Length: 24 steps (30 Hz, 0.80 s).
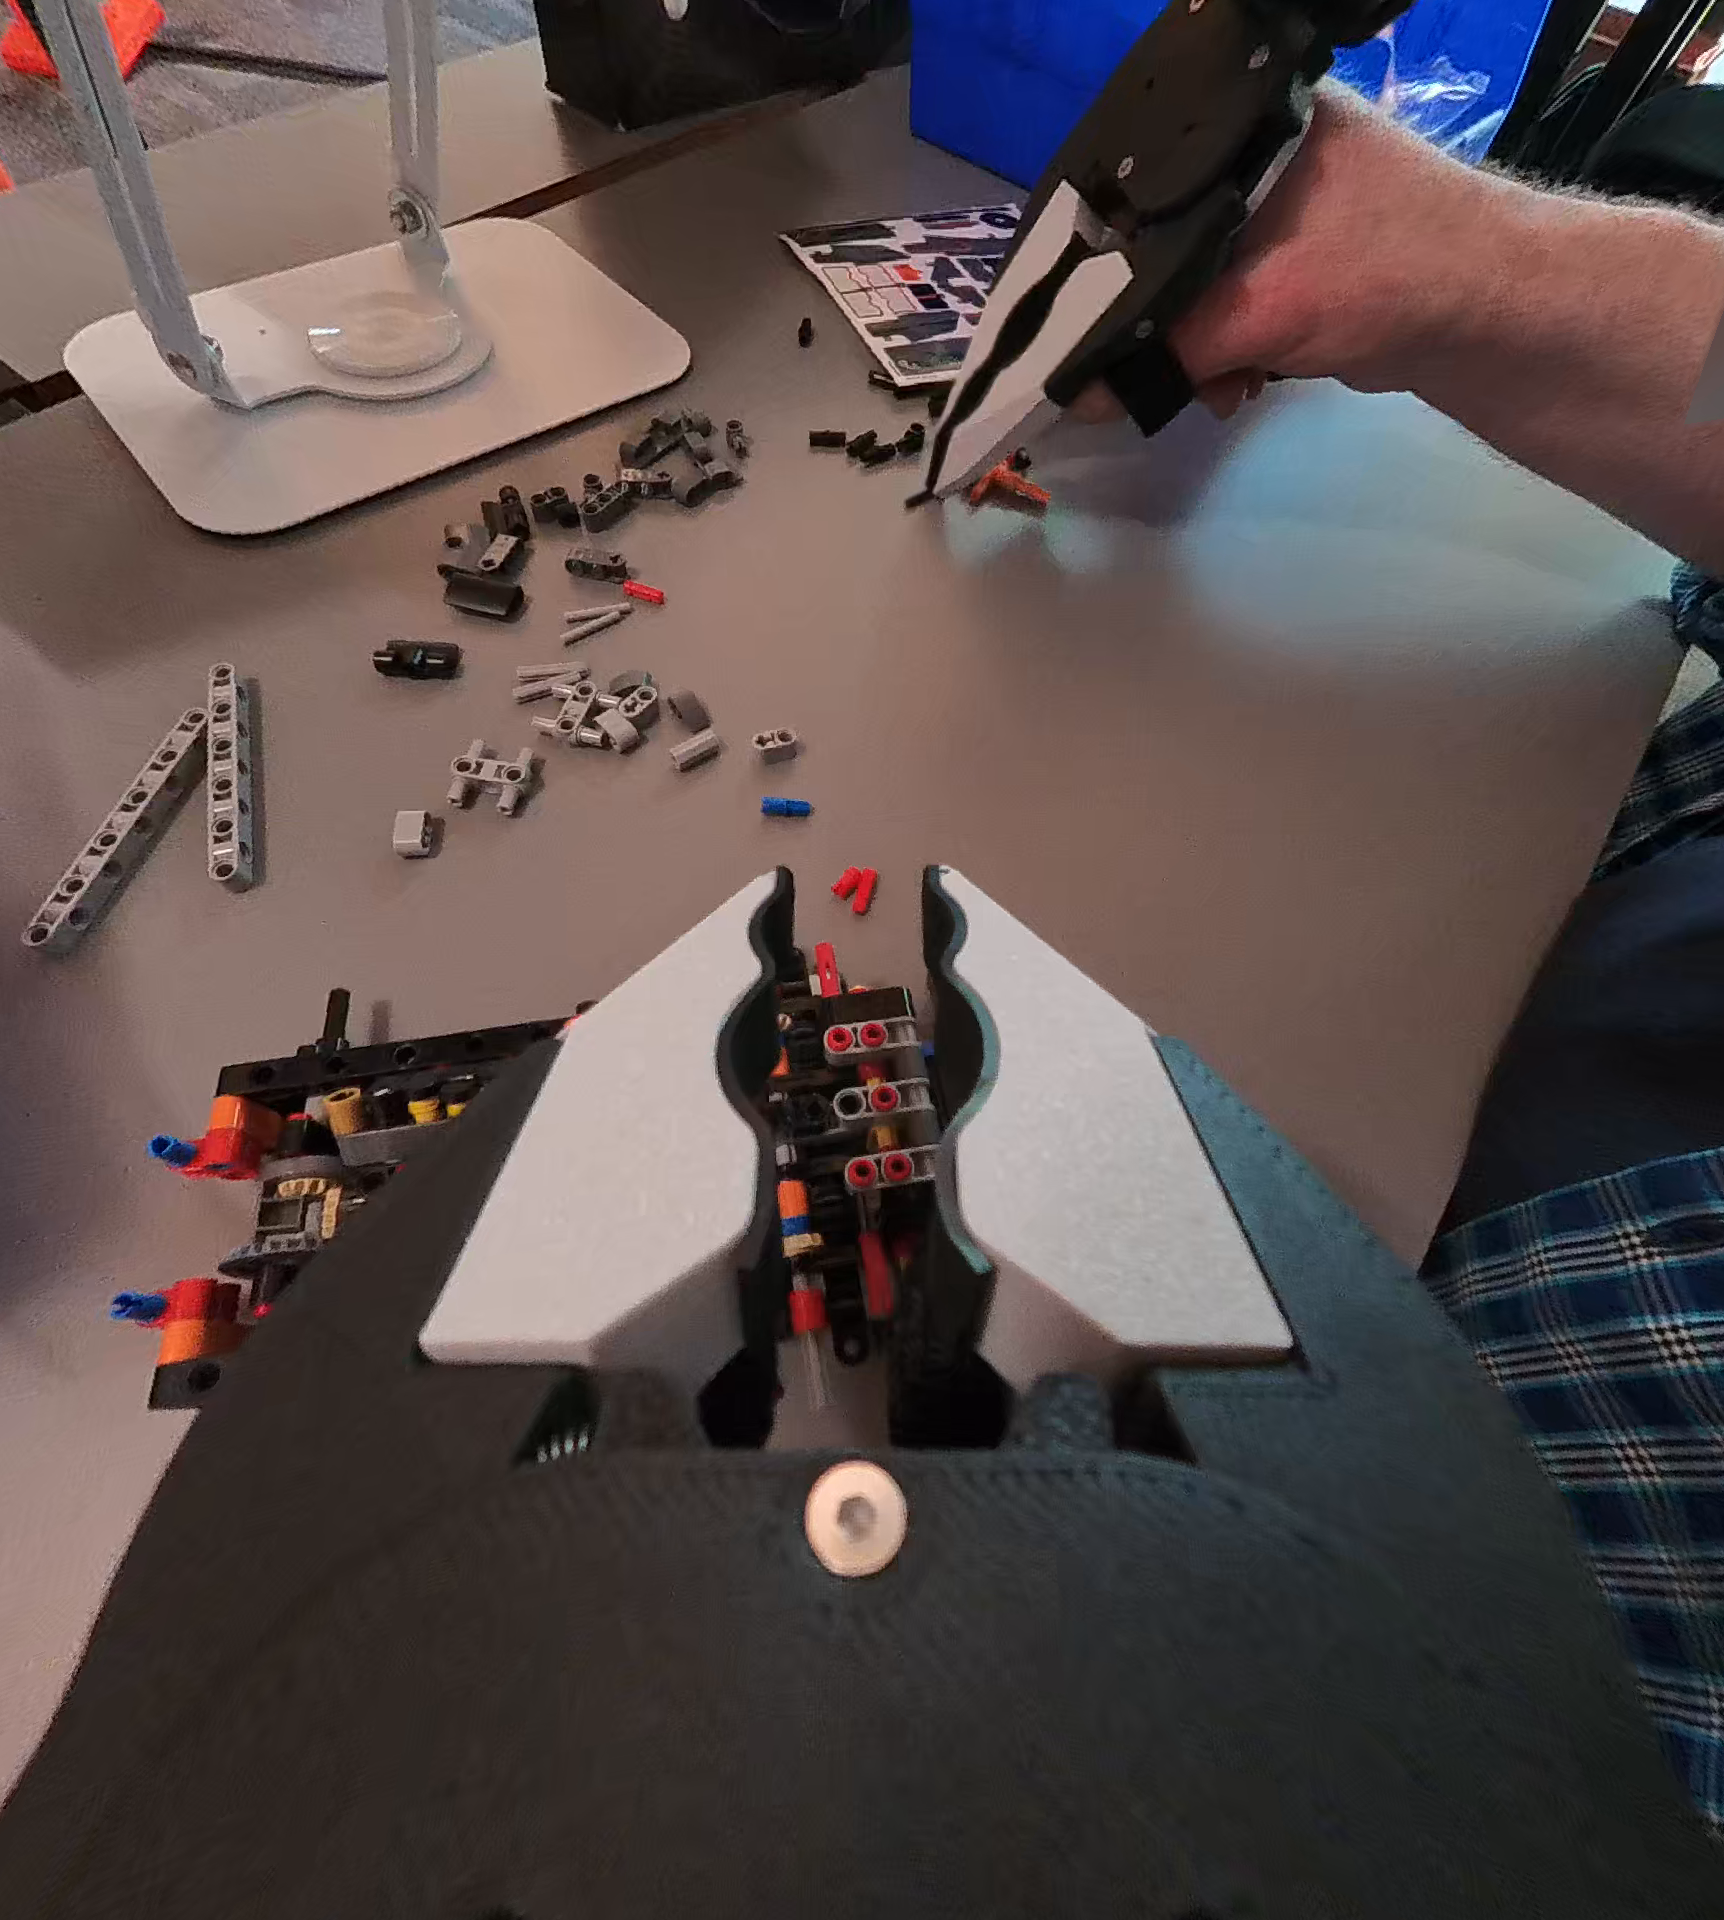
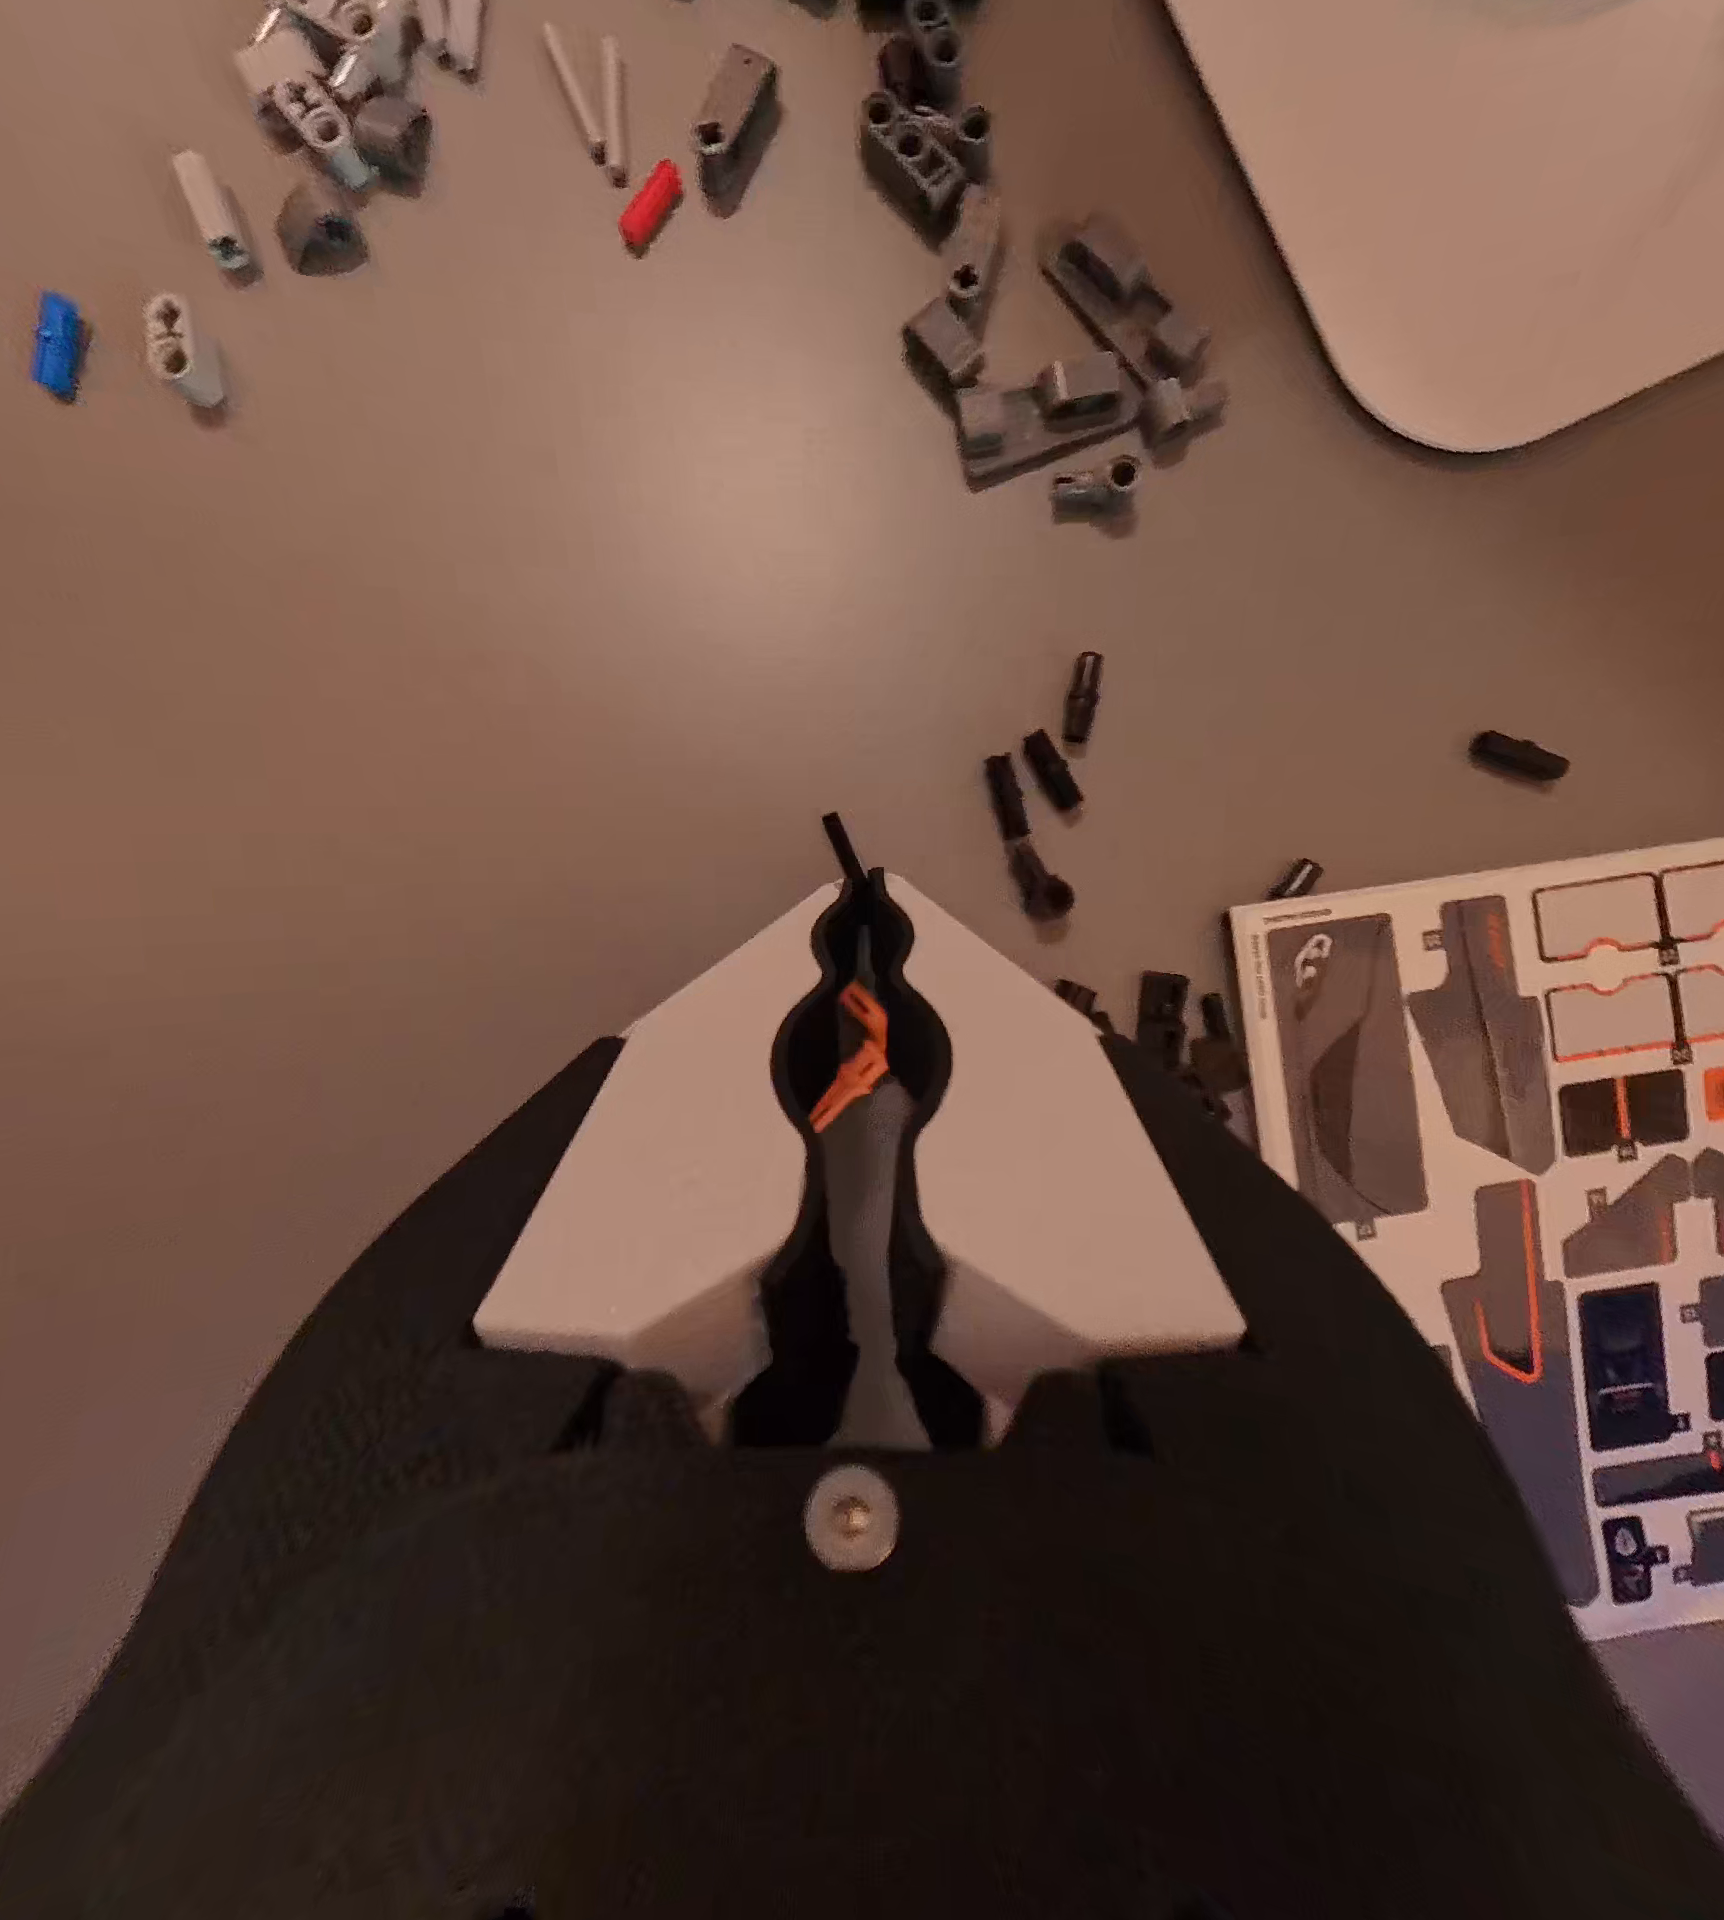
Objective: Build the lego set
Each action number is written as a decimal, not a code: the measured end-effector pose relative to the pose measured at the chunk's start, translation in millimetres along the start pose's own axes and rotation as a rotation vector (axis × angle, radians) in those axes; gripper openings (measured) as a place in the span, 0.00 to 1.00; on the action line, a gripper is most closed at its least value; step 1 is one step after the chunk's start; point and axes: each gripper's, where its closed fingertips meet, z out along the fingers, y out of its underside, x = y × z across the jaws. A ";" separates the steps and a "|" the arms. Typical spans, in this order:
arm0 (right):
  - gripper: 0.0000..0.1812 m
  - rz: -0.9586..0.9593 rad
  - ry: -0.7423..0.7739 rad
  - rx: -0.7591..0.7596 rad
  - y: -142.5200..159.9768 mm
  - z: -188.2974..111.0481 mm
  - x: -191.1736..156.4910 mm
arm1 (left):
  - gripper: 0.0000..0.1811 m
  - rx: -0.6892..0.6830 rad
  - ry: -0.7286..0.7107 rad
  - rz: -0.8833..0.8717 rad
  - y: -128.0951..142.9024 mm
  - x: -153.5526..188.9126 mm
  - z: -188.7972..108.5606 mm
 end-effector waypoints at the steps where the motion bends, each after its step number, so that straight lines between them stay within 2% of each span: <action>1: 0.00 -0.011 -0.008 -0.002 0.3 -0.3 -4.1 | 0.13 0.000 0.002 0.000 0.7 0.1 -0.4; 13: 0.00 -0.141 -0.145 0.012 3.1 -5.5 -62.4 | 0.13 -0.007 0.025 -0.007 6.7 2.5 0.3; 24: 0.00 -0.192 -0.181 0.010 11.4 -11.4 -78.2 | 0.13 0.003 0.034 -0.006 5.7 6.2 2.1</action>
